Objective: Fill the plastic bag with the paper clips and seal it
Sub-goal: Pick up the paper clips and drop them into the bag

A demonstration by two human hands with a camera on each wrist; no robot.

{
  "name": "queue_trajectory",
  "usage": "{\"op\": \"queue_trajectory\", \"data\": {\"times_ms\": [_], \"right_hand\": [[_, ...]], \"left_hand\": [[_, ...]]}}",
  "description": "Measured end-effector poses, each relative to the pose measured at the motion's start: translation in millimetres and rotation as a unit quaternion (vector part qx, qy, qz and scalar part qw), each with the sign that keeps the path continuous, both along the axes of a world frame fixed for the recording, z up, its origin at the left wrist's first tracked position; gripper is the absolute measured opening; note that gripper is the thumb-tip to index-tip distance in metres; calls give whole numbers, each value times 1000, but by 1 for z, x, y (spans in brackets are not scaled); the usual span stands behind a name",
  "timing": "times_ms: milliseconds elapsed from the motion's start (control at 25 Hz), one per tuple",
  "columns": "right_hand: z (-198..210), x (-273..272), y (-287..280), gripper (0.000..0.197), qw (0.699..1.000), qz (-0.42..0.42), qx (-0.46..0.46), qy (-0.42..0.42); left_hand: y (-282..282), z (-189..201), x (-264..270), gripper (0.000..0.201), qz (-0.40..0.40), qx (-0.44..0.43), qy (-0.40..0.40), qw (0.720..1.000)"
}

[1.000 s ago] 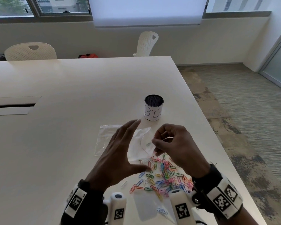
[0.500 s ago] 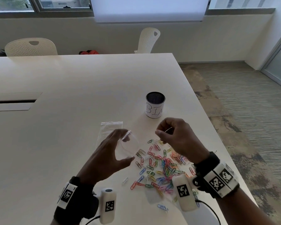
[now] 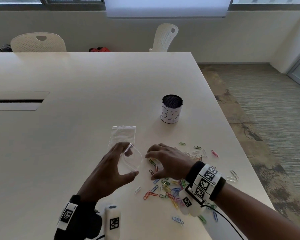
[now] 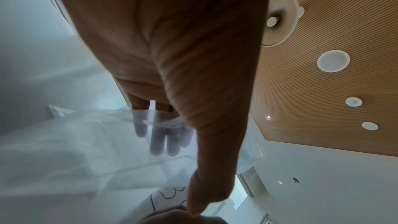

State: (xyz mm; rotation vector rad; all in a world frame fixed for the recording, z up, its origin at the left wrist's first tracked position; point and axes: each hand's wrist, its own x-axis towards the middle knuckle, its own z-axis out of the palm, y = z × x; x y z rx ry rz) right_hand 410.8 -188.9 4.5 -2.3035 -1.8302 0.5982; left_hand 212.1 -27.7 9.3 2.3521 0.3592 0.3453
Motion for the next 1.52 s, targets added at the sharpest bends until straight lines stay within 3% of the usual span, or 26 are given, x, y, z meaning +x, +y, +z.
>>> {"op": "queue_trajectory", "data": {"times_ms": [160,240,320,440,480,720,1000,1200,1320,1520], "right_hand": [[-7,4,1,30,1000,17,26,-2],[-7,7,-1,20,999,12,33,2],[-3,11,-6,31,1000,14,21,3],[4,13,-17,68,998,34,-51,-20],[5,12,-19,68,997,39,-61,-32],[2,1,-29,22,998,42,11,-39],[0,1,-27,15,998,19,37,-52],[4,22,-35,4,981,-134,105,90],[17,25,-44,10,931,-232,145,241],[60,8,-46,13,869,-250,230,360]], "left_hand": [[-2,-2,1,63,-4,-7,4,1000],[-2,-2,3,63,-2,-11,7,1000],[-4,-2,5,63,-3,-15,8,1000],[-6,-3,8,62,-8,-18,8,1000],[-7,-4,9,62,-9,-20,7,1000],[-10,-5,12,60,-12,-28,3,1000],[-14,-6,16,62,-5,-37,4,999],[-21,-10,20,63,2,-46,-1,999],[-25,-14,23,66,0,-50,-4,999],[-29,-17,30,67,-6,-49,5,999]]}}
